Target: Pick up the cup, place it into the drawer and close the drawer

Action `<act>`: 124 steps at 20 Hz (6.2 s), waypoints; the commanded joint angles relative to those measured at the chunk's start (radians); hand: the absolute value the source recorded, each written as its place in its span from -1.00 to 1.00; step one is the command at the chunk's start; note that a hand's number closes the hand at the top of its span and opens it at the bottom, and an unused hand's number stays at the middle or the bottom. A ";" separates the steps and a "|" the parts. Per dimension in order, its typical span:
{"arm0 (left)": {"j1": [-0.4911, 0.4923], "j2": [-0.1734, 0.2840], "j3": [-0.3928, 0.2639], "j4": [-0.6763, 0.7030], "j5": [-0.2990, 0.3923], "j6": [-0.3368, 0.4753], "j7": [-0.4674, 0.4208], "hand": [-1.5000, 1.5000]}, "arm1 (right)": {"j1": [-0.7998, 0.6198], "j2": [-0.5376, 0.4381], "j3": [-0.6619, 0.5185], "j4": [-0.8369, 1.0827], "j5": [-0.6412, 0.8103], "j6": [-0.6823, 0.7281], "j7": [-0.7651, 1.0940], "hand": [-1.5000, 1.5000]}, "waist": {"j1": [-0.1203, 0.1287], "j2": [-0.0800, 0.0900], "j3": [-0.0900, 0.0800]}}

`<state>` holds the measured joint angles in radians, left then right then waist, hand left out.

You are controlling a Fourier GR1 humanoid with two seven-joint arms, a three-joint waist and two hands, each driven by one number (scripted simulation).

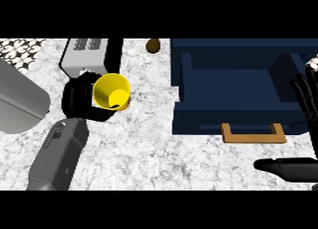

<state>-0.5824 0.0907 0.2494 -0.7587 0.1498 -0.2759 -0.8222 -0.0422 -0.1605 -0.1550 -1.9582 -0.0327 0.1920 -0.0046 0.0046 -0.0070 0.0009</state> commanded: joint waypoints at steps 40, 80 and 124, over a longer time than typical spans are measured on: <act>-0.710 -0.091 -0.662 0.293 0.407 0.684 0.499 1.00 | -0.067 -0.020 -0.020 0.069 -0.039 0.049 -0.017 -1.00 | -0.078 0.020 0.000; -0.580 0.079 -0.772 -0.021 0.528 0.751 0.554 -1.00 | 0.050 -0.133 0.083 -0.071 0.158 0.206 -0.015 1.00 | 0.016 -0.001 -0.001; 0.163 0.486 -0.502 -0.620 0.557 0.416 0.531 -1.00 | -0.904 -0.071 0.140 1.649 0.908 -0.308 -0.383 1.00 | 0.085 0.039 0.002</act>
<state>-0.4375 0.5821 -0.2524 -1.3683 0.7114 0.1619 -0.2775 -0.8436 -0.2130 0.0266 -0.4417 0.8700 -0.1001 -0.4349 0.0675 0.0107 -0.0017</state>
